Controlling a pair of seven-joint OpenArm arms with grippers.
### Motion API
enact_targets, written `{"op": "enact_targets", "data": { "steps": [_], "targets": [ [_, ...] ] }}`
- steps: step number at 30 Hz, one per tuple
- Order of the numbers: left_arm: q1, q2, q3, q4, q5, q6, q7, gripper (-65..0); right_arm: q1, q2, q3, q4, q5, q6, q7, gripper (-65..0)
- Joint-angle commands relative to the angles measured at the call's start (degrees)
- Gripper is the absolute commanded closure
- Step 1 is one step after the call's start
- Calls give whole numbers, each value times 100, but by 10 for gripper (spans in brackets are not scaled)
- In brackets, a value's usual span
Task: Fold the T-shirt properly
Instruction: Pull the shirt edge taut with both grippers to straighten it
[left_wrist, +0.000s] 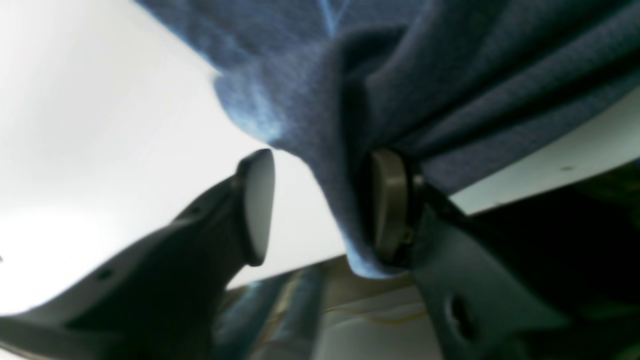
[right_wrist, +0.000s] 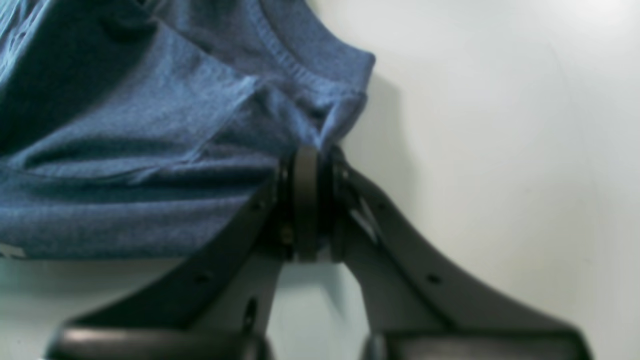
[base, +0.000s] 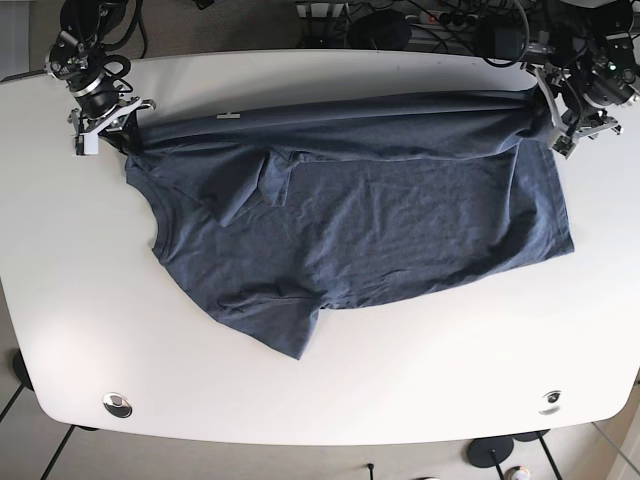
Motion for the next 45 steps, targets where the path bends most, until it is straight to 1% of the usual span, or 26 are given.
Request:
{"op": "enact_targets", "data": {
  "steps": [1,3,5,7,8,13,16,17,19,21,24,25,27,28,30,31,35,36,37,38,39,40,41,42,43,45],
  "targets": [
    [34,-344,-453,47,-384,56,329,-317,-88,43,21,-28,-456,-195,-533,-21],
    [315,-564,-769,-129,-1079,56,452,-335,-88,43,21,-28,-456,-195,-542,-21],
    [693,-889,-848,-402,-1791,56,452,-333,-97,43,21,-28,-456,-195,-542,-21],
    [1010,-1144,-831,-657,-2257,56,390,-333,-97,43,21,-28,-456,-195,-542,-21],
    [1089,-1170,-822,-780,-2371,56,302,-333,-97,43,21,-28,-456,-195,-542,-21],
    [1071,-1179,-549,-885,-2415,56,179,-338,-97,43,4,-28,-456,-195,-542,-21],
    [1036,-1135,-163,-885,-2503,56,179,-338,-88,43,-5,-28,-456,-195,-542,-21],
    [948,-1135,-13,-894,-2696,56,171,-338,-88,43,-5,-28,-456,-195,-542,-21],
    [852,-1135,338,-894,-3303,56,188,-333,-79,43,-5,-28,-456,-195,-542,-21],
    [852,-1135,549,-868,-3672,56,188,-332,-79,43,-5,-28,-456,-195,-542,-21],
    [852,-1126,593,-868,-3988,56,188,-332,-79,43,-14,-28,-456,-195,-542,-21],
    [852,-1074,567,-859,-4164,56,188,-332,-79,43,-14,-28,-456,-195,-542,-21],
    [825,-986,435,-885,-4217,56,162,-331,-79,43,-14,-28,-456,-195,-542,-21],
    [808,-863,119,-920,-3997,56,162,-331,-79,43,-14,-28,-456,-195,-542,-21],
    [579,-625,-268,-982,-3575,56,162,-331,-70,43,-14,-28,-456,-195,-542,-21],
    [324,-493,-488,-973,-3101,56,179,-331,-70,43,-14,-28,-456,-195,-542,-21],
    [-265,-318,-1015,-973,-1764,56,179,-331,-53,-19,-14,-28,-456,-195,-542,-22],
    [-493,-168,-1077,-947,-1263,56,135,-331,-53,-63,-14,-11,-456,-195,-533,-24],
    [-581,-63,-1077,-938,-868,56,74,-331,-53,-63,-5,42,-456,-195,-533,-25],
    [-696,52,-1068,-964,-454,56,-49,-331,-62,-81,4,112,-456,-195,-533,-27],
    [-959,298,-971,-982,152,56,-269,-331,-79,-89,-5,227,-456,-195,-542,-27],
    [-1135,509,-866,-991,557,56,-436,-331,-79,-89,-5,253,-456,-195,-542,-25],
    [-1302,773,-717,-991,1172,56,-647,-315,-79,-98,-5,288,-447,-195,-542,-25],
    [-1337,896,-629,-1008,1480,56,-805,-281,-79,-125,-5,297,-447,-195,-542,-24],
    [-1355,1001,-523,-1131,1699,56,-990,-242,-79,-177,4,297,-464,-195,-542,-24],
    [-1645,1063,-154,-1527,1954,56,-1289,-156,-79,-230,12,306,-491,-195,-542,-24]
  ]
}}
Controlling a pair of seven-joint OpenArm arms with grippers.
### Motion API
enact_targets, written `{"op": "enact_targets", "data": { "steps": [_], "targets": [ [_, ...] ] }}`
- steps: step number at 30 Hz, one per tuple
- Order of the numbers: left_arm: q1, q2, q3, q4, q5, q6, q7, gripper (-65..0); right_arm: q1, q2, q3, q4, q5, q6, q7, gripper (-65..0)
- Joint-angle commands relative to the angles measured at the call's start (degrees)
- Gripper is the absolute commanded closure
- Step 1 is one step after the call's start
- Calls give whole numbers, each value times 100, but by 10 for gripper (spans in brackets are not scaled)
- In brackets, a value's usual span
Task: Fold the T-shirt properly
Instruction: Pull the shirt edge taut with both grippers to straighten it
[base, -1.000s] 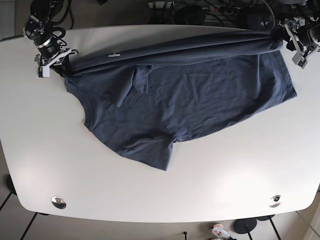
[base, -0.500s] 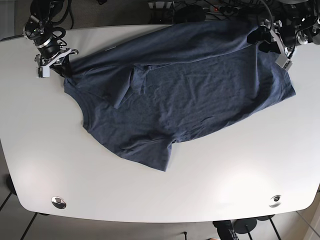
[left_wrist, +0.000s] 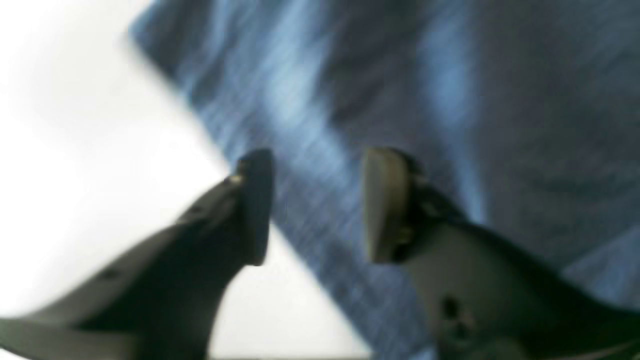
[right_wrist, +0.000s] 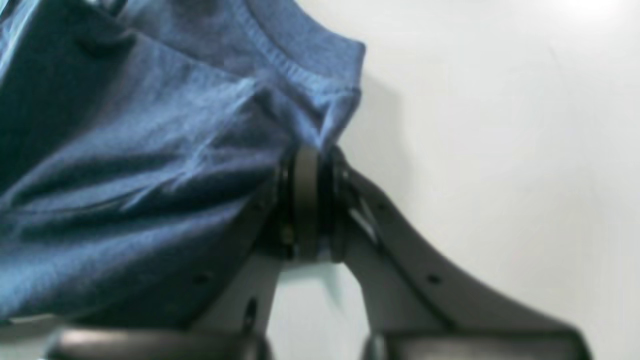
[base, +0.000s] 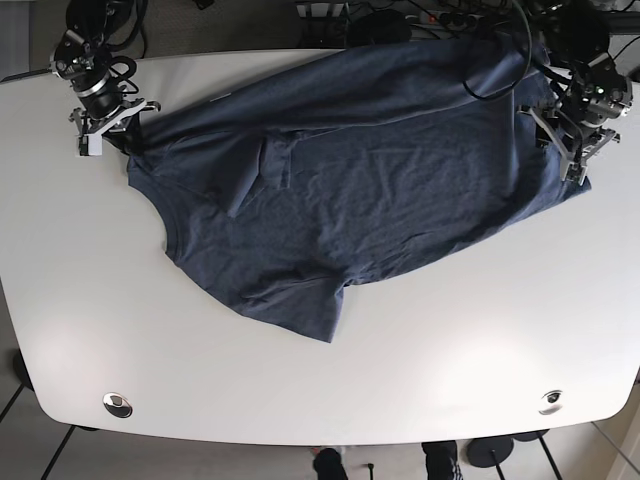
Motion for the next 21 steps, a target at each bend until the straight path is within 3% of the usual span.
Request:
{"op": "enact_targets", "data": {
  "steps": [1,8,15,19,21],
  "targets": [
    [-332,-120,304,-409,174,12,-168,-126,-66,13,1,4,-353,-60,-417,-24],
    [-1123,-885,559,-1948,288,12,-194,-113,-92,-5,19,4,-318,-60,-417,-24],
    [-2644,-1404,2080,-3856,305,12,-1205,-114,-347,-418,186,497,-335,-60,-417,-24],
    [-3708,-1430,3082,-5095,305,12,-1741,-114,-532,-471,186,558,-309,-60,-417,-24],
    [-3954,-1518,3346,-5086,270,12,-1759,-114,-620,-620,195,558,-309,-60,-408,-24]
  ]
}}
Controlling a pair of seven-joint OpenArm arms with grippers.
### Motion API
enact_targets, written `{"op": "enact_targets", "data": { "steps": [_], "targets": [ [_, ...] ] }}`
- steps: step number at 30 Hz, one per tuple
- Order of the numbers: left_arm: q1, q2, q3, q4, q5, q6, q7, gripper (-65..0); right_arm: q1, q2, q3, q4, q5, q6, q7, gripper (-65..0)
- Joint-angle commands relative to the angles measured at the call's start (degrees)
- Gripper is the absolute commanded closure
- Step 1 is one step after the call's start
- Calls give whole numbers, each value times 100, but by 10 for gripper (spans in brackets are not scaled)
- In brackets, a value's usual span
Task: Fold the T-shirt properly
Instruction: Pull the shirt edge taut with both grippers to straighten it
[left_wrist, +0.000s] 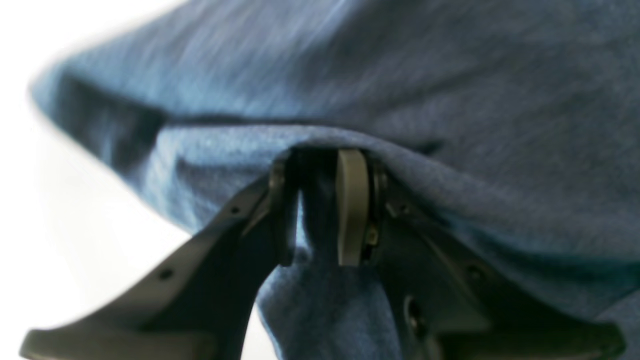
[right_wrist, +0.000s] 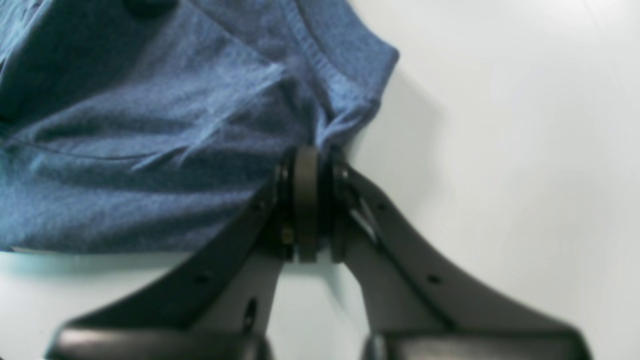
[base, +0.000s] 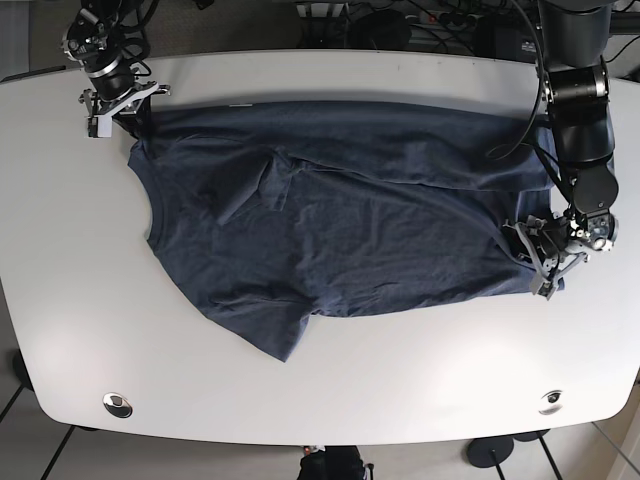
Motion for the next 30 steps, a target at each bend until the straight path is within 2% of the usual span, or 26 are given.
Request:
{"op": "enact_targets", "data": {
  "steps": [1,3,5,6,9,10,11,14,16,18,20,23,26,30],
  "targets": [
    [-129,-117,140,219,126,-28,202,-114,-223,-96,7,58,-285,-40,-365,-24],
    [-129,-126,113,571,126,-28,307,-117,-310,-149,7,242,-276,-40,-365,-25],
    [-129,-134,78,940,126,-28,773,-149,-434,-254,7,462,-276,-40,-365,-27],
    [-112,-178,-194,1301,126,-28,1142,-185,-460,-272,7,638,-276,-40,-365,-27],
    [416,-170,-1144,2259,117,-28,1775,-237,-460,-439,7,840,-285,-40,-382,-35],
    [627,-161,-1408,2663,117,-28,1960,-254,-460,-439,7,884,-285,-40,-382,-59],
    [1005,-126,-1698,3287,29,-28,2303,-281,-460,-439,7,893,-285,-40,-382,-120],
    [1972,-11,-2322,4483,-718,-28,3094,-312,-451,-439,7,893,-285,-40,-382,-231],
    [2719,15,-2665,5160,-1342,-28,3410,-311,-434,-448,-2,893,-285,-40,-382,-257],
    [3475,156,-2955,5626,-1808,-28,3419,-310,-434,-448,-28,893,-285,-40,-382,-254],
    [4099,331,-3289,5819,-2054,-28,3331,-307,-434,-448,-37,893,-285,-40,-382,-254],
    [4460,534,-3474,5802,-2063,-28,3252,-306,-434,-439,-46,884,-285,-40,-382,-254],
    [4706,701,-3526,5775,-2054,-28,2857,-306,-434,-439,-46,884,-285,-40,-382,-254],
    [4627,657,-3518,5002,-2063,-28,2786,-306,-425,-439,-46,875,-285,-40,-382,-252]
  ]
}}
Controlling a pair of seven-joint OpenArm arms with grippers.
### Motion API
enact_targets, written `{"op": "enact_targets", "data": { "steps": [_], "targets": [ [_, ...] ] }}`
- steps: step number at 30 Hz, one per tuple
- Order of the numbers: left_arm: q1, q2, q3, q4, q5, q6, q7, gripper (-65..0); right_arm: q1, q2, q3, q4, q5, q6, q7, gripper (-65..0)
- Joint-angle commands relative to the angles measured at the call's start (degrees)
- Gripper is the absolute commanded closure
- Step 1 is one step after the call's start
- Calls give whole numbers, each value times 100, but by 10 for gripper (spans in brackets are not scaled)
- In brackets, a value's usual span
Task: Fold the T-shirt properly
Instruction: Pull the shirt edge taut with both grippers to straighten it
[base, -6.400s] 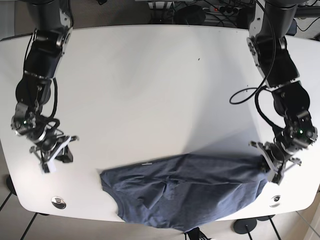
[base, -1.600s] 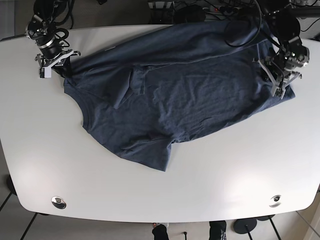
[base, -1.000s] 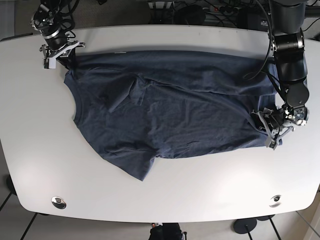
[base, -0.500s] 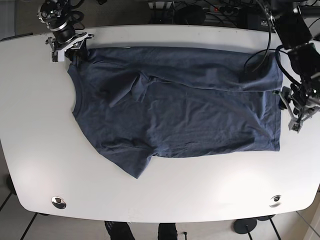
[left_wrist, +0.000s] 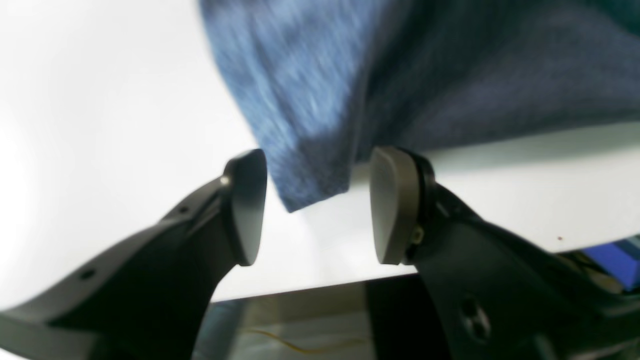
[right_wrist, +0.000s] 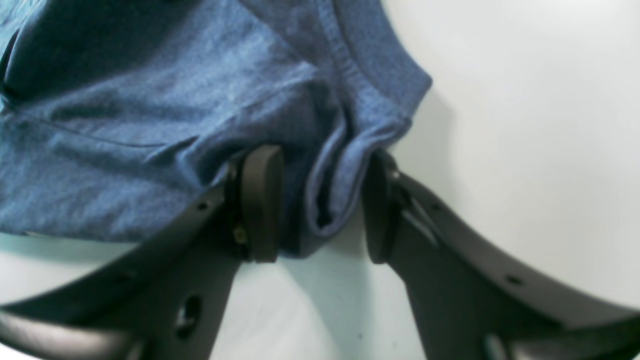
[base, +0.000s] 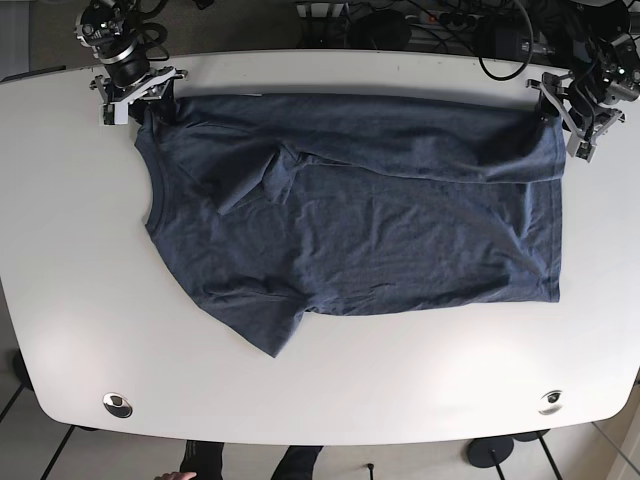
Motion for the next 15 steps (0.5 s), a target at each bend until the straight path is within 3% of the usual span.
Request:
{"op": "enact_targets", "data": {
  "steps": [1,5,9,10,13,15],
  "targets": [
    [-112,-154,-64,-359,-33,12,-59,-306,-31,36,4,43,-53,-12,-94,-252],
    [-191,-400,-64,-860,-41,12,-77,-292,-31,36,-4,43,-53,-12,-94,-252],
    [-200,-418,-64,-842,-50,12,-77,-29,-31,27,-4,34,-53,-12,-94,-243],
    [-200,-418,-73,-772,-50,12,-77,-14,-31,18,-4,34,-53,-12,-94,-209],
    [-156,-409,-372,-473,-76,12,-77,-13,-40,36,31,34,-53,-12,-94,-14],
    [-148,-418,-565,-376,-68,12,-68,-11,-66,36,48,34,-53,-12,-94,-43]
  ]
}}
